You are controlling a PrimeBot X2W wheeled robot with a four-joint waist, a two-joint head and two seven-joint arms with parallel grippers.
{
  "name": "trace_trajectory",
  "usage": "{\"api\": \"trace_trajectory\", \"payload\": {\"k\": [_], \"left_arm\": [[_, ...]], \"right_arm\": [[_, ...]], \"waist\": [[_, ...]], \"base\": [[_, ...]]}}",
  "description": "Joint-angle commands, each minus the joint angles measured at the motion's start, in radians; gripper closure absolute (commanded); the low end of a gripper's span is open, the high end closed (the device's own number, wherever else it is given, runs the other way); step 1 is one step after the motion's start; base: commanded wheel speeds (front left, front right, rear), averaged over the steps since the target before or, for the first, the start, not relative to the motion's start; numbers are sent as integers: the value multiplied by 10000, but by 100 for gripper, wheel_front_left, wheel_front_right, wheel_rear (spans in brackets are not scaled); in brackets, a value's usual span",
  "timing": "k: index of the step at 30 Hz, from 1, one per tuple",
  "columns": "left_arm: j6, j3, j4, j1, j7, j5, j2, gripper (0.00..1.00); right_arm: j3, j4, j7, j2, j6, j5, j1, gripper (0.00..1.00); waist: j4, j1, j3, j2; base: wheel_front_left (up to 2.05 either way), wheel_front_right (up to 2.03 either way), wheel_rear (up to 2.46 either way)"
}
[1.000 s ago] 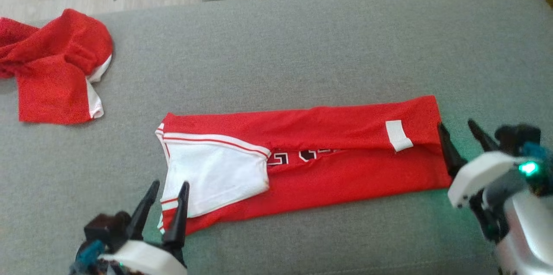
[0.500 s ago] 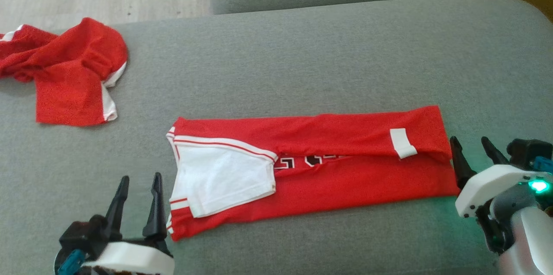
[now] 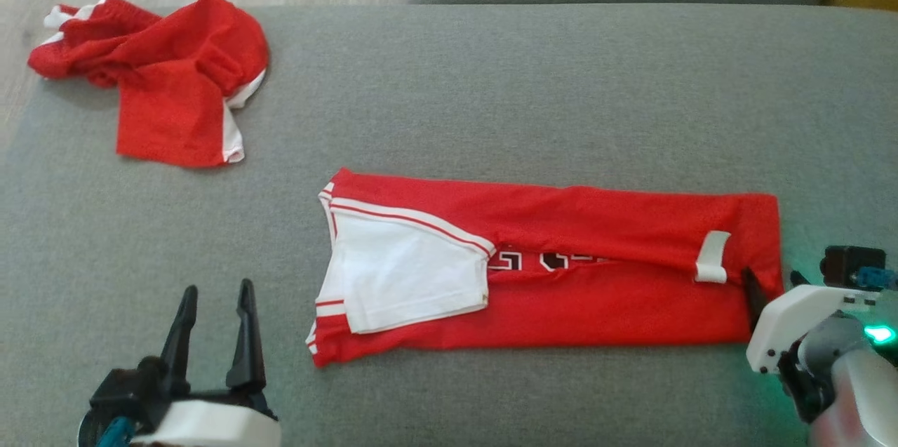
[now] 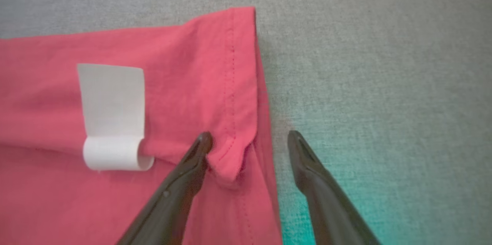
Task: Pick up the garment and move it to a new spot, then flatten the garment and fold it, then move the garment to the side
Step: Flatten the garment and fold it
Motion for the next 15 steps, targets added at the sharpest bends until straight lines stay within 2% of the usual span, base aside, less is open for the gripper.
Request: {"api": "trace_trajectory", "payload": {"k": [1, 5, 6, 8, 10, 15], "left_arm": [[104, 414, -419, -185, -120, 161, 103, 0], [228, 355, -594, -138, -121, 244, 44, 0], [242, 340, -622, -139, -121, 258, 35, 0], [268, 316, -662, -141, -117, 282, 32, 0], [272, 306, -670, -171, -115, 298, 38, 0], [312, 303, -724, -230, -97, 342, 70, 0]], "right_arm": [[144, -78, 91, 34, 37, -136, -393, 0], [191, 273, 194, 215, 37, -231, -377, 2], [208, 317, 182, 249, 37, -258, -387, 44], [265, 397, 161, 306, 37, -304, -441, 78], [283, 434, 74, 360, 37, -324, -529, 98], [105, 378, -187, 290, 37, -399, -911, 100]], "waist": [[134, -1, 52, -1], [189, -1, 44, -1], [175, -1, 38, -1], [110, -1, 25, -1], [8, -1, 8, -1], [-370, -1, -65, -1]], "base": [[0, 0, 0], [0, 0, 0], [0, 0, 0], [0, 0, 0], [0, 0, 0], [0, 0, 0]]}}
